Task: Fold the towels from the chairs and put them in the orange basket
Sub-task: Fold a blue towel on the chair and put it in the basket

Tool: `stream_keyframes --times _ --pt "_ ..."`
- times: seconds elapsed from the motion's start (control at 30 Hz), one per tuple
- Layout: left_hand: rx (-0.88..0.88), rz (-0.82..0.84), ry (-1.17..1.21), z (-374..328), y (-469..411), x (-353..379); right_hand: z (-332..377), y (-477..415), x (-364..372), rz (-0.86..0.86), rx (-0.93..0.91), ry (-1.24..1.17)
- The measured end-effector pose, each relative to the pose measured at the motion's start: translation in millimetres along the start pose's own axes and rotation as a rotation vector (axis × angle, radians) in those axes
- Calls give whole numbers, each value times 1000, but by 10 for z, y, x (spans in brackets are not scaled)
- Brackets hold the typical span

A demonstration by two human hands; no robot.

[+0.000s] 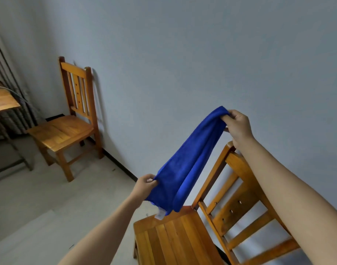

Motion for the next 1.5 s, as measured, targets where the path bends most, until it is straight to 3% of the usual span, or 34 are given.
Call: stream_keyframes --times 0.07,0.13,0.3,0.4,0.57,0.7,0.87,0.93,1.1,1.2,1.33,1.5 --pt "88 -87 -50 -129 -61 -195 -329 -49 -41 -48 60 141" --pt "233 -116 -207 -338 -106 -320 -683 -11 16 31 136 299" --pt "450 31 -605 -798 -21 -181 -1096 602 568 558 145 455" --pt "460 128 -639 -818 23 -80 -1190 951 877 741 149 438" --pt "458 217 -630 -859 104 -141 -1299 1201 1061 809 234 262" --pt "284 166 -451 -585 144 -387 -1168 1131 1031 742 242 160" --pt "-37 81 14 56 295 -360 -836 923 1008 697 185 61" --pt "-94 94 99 149 323 -277 -729 841 999 659 188 18" --pt "-64 252 217 0 386 -30 -589 712 971 608 130 71" --pt "-109 228 339 -54 398 40 -546 657 918 538 115 61" --pt "-133 265 310 34 452 208 -534 590 837 440 126 15" --pt "-2 141 254 -86 452 353 -580 568 768 359 148 21"
Point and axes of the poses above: each hand's wrist, its own y-axis away from the middle knuckle, its own x-axis out of the palm, z = x × y, the point moved 4 cm from there along -y, towards the middle knuckle, and after that the axes turned 9 degrees about -z, right-handed, at the moved point
